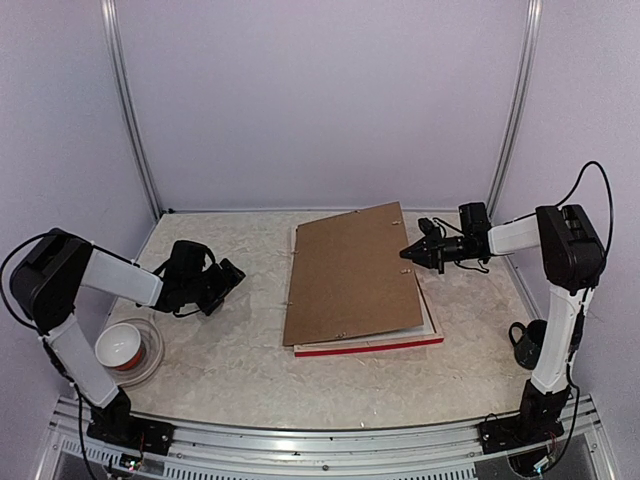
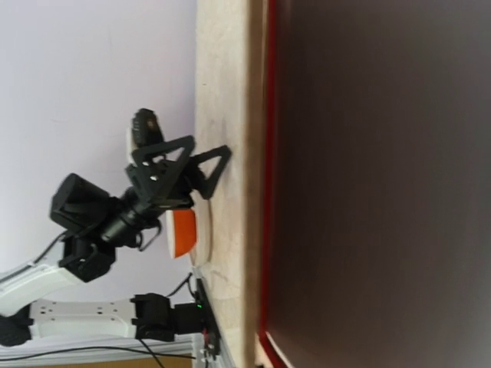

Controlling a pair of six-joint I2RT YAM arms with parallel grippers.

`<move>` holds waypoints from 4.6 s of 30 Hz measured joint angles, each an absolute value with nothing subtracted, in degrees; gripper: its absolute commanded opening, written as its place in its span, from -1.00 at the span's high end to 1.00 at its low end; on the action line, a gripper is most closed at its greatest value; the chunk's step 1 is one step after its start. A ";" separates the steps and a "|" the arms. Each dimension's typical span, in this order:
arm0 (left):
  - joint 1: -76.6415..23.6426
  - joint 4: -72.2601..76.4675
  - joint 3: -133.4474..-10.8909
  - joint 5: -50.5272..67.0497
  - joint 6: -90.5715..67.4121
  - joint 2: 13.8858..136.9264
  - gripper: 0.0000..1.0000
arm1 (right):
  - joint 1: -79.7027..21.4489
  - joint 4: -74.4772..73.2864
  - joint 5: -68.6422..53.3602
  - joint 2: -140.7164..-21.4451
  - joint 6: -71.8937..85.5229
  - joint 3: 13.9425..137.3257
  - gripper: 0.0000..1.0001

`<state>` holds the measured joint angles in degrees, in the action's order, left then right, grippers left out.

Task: Put the photo into the frame
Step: Place the backboard on the frame body.

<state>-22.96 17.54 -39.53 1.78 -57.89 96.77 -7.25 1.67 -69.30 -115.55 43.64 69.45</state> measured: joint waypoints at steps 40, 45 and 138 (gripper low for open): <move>-22.96 19.70 -39.57 3.03 -57.87 97.82 -0.85 | -2.35 -22.57 -70.70 -124.01 24.53 84.38 1.00; -22.96 20.16 -39.57 3.18 -57.87 98.00 -0.85 | -2.50 -26.68 -70.17 -125.36 21.71 87.48 1.00; -36.03 17.19 -55.86 12.51 -53.71 107.20 -0.77 | -1.32 -10.13 -73.80 -124.70 29.10 77.56 0.70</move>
<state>-36.03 17.19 -55.86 12.51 -53.71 107.20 -1.32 -10.13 -73.80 -124.70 29.10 77.56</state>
